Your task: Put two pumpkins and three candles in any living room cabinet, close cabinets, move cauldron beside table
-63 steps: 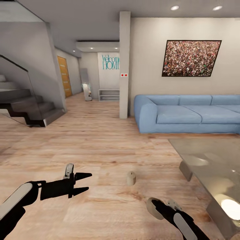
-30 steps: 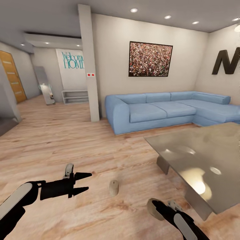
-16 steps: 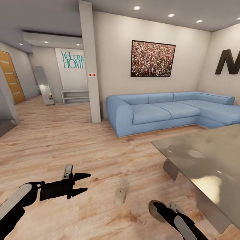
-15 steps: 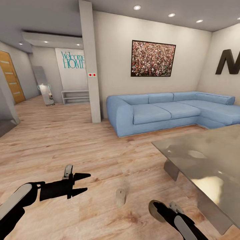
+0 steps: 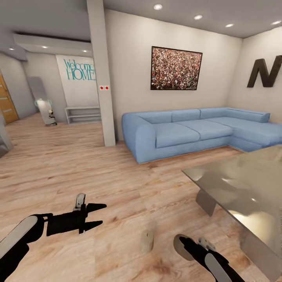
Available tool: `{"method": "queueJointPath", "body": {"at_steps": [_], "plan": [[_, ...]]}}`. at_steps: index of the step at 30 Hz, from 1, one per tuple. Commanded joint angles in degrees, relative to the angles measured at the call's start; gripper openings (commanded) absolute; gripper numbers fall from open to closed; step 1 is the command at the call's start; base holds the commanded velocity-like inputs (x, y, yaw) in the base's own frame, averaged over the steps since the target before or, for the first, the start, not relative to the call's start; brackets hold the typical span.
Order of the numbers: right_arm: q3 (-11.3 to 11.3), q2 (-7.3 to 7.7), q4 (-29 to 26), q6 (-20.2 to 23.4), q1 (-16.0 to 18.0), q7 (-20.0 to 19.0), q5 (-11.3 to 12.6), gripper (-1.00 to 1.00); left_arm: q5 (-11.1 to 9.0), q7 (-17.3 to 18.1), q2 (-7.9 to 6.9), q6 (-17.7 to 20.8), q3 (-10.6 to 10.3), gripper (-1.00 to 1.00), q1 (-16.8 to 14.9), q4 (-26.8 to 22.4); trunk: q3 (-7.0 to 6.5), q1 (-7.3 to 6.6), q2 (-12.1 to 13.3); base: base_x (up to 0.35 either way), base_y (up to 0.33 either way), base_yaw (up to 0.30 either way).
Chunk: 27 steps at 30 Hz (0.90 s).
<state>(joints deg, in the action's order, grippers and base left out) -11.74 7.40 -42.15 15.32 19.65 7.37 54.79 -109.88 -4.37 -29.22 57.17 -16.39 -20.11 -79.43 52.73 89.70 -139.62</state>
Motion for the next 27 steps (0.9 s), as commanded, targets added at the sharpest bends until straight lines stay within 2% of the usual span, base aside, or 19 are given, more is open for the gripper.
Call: {"method": "queueJointPath", "body": {"at_steps": [1, 14, 22, 27], "plan": [[-0.3, 0.07, -0.1, 0.1, 0.0, 0.5, 0.5, -1.0, -0.6, -0.5, -0.05, 0.0, 0.0, 1.0, 0.0, 0.0, 0.06, 0.01, 0.0, 0.162, 0.207, -0.281], [-0.2, 0.16, 0.0, 0.1, 0.0, 0.5, 0.6, -1.0, -0.6, -0.5, -0.05, 0.0, 0.0, 1.0, 0.0, 0.0, 0.06, 0.01, 0.0, 0.144, 0.204, -0.288], [-0.2, 0.16, 0.0, 0.2, 0.0, 0.5, 0.6, -1.0, -0.6, -0.5, -0.05, 0.0, 0.0, 1.0, 0.0, 0.0, 0.06, 0.01, 0.0, 0.023, 0.109, -0.289], [-0.2, 0.16, 0.0, 0.2, 0.0, 0.5, 0.6, -1.0, -0.6, -0.5, -0.05, 0.0, 0.0, 1.0, 0.0, 0.0, 0.06, 0.01, 0.0, 0.001, 0.224, -0.29]]}}
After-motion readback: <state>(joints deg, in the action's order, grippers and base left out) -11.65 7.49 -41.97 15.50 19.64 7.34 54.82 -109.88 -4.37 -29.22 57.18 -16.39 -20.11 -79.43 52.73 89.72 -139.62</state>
